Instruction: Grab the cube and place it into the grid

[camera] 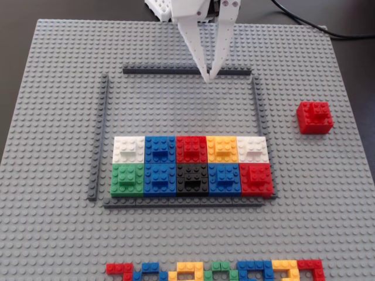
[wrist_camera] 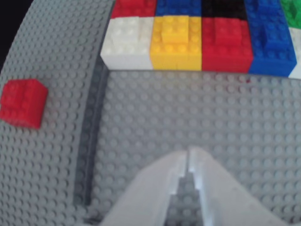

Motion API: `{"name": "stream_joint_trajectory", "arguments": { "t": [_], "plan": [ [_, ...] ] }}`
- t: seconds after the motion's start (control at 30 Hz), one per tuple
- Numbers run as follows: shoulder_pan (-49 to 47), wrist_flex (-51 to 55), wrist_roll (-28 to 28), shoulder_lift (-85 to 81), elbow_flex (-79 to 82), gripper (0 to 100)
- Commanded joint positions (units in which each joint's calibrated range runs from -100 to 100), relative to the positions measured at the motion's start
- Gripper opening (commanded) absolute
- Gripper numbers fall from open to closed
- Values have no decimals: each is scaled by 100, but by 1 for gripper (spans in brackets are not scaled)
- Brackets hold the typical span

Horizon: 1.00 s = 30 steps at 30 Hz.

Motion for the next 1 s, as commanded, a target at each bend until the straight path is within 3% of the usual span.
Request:
{"name": "stream_joint_trajectory", "arguments": {
  "t": [0.0, 0.3, 0.97],
  "plan": [
    [-133, 134, -54, 718, -957, 0],
    [-708, 637, -264, 2326, -2932, 0],
    [-2063, 1809, -1421, 6651, -7518, 0]
  ]
}}
